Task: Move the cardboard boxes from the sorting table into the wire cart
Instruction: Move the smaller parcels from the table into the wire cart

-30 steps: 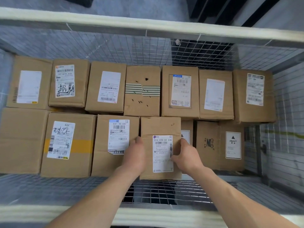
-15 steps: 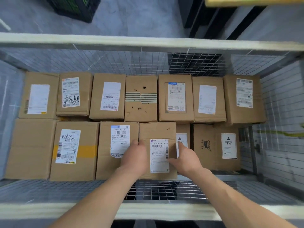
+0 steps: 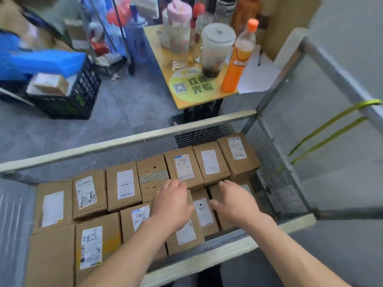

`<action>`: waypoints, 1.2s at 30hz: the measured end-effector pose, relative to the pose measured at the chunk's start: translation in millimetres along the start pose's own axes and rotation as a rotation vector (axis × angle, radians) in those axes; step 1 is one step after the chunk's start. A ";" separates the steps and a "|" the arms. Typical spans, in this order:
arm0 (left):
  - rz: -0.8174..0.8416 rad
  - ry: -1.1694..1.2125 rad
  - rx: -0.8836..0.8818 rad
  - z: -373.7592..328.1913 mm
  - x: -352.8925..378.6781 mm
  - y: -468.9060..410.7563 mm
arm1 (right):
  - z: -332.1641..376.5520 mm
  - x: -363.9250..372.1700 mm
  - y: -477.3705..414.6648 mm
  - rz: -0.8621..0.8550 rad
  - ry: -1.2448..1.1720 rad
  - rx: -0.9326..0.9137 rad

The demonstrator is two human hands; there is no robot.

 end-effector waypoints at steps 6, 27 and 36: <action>-0.066 -0.042 0.263 -82.8 -77.4 18.7 | -41.0 -81.0 81.2 -0.185 -0.082 0.176; -0.013 -0.117 1.115 -435.9 -47.7 205.5 | -260.6 -108.1 448.1 -0.495 -0.296 0.912; 0.095 -0.271 1.311 -551.3 21.1 317.6 | -350.2 -63.9 603.3 -0.593 -0.378 1.151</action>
Point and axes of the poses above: each hand's wrist, its own y-axis away from the middle knuckle, its own x-axis out of the palm, z = x × y, the point moved 10 cm from there along -y, towards the middle knuckle, and after that the axes turned 6 degrees about x, right-handed, at the moved point
